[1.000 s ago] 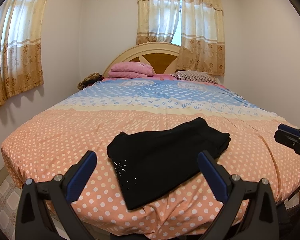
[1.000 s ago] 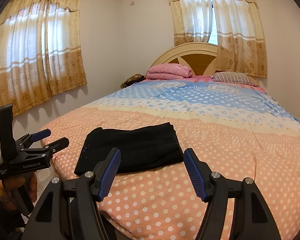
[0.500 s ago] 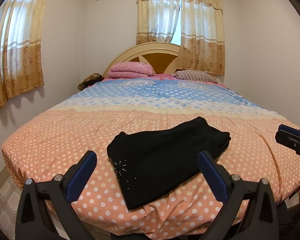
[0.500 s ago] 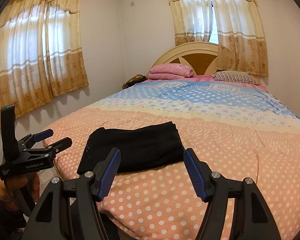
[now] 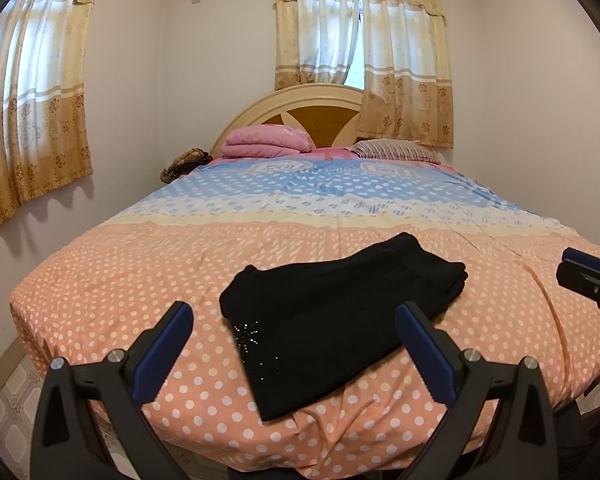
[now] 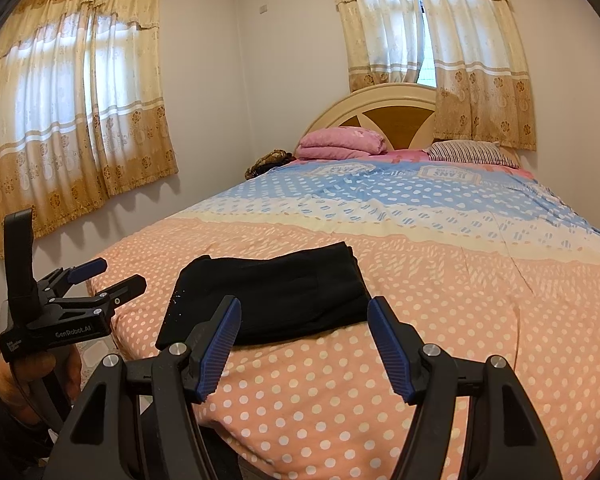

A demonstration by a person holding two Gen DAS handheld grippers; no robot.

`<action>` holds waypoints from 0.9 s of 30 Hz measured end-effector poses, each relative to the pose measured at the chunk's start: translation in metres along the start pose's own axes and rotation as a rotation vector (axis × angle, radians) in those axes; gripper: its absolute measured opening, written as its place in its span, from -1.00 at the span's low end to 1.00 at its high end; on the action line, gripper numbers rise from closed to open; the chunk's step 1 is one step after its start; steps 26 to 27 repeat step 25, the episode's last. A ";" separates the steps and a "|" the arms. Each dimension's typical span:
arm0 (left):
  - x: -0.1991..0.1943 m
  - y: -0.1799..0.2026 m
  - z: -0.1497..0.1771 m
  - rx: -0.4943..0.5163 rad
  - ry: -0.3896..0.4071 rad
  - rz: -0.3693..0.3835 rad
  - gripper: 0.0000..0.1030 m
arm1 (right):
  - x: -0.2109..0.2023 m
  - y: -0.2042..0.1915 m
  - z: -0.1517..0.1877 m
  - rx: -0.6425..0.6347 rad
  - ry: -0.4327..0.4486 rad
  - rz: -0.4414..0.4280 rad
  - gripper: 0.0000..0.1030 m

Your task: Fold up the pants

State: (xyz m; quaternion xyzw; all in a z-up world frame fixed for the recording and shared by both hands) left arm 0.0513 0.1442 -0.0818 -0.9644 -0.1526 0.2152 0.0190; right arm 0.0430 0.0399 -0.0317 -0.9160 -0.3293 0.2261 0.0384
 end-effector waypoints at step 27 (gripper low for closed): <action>-0.004 -0.001 -0.002 -0.011 0.033 -0.020 1.00 | 0.006 -0.005 0.006 -0.003 -0.014 -0.012 0.31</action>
Point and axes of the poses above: each gripper's, at about its wrist camera, not at the fingertips, and x roughly the way its jaws point, y to its right, z to its underside, the point moved 4 cm from there along x, roughly the way its jaws point, and after that the axes turned 13 degrees about -z, right-handed, at the moved point
